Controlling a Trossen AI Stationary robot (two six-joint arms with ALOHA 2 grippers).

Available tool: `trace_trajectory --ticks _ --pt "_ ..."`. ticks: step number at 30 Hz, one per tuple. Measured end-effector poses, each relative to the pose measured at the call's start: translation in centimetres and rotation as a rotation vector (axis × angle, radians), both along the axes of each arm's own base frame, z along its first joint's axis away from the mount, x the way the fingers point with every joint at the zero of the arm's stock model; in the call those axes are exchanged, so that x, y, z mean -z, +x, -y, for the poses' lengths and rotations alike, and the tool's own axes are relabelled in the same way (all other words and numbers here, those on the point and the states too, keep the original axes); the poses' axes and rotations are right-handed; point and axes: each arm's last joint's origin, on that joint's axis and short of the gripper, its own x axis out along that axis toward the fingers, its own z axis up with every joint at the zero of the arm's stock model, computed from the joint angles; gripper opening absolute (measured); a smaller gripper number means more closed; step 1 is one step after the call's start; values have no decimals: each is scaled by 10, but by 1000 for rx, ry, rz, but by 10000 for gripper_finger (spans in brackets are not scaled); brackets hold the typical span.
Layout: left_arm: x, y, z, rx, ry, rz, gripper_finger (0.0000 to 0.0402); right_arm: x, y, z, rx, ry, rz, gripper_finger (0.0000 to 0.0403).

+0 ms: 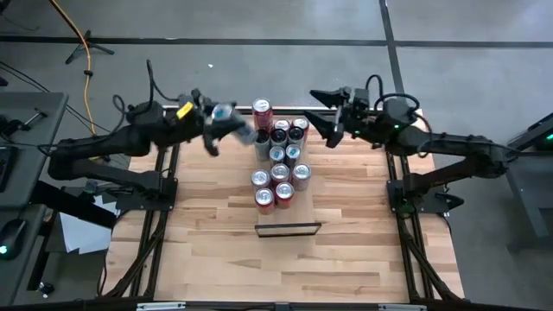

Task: Place canned beverage on shelf
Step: Put the blue soda can on the shelf aligned with the other blue soda can

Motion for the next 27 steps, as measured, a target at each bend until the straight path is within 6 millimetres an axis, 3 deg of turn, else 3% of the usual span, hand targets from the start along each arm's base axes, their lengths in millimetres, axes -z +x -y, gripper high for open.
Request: trace_trajectory --ticks 5,13,19,27 --pt "19 -21 18 72 -26 -154 165 -4 -25 -2 74 13 -97 369" --pt "114 -22 27 -1 -89 -123 165 -4 -34 -2 102 68 -114 369" --pt "163 -15 19 -43 -79 -226 165 4 -24 0 96 109 -149 369" --pt "175 -1 5 -57 -20 -275 170 17 -6 2 89 161 -184 369"
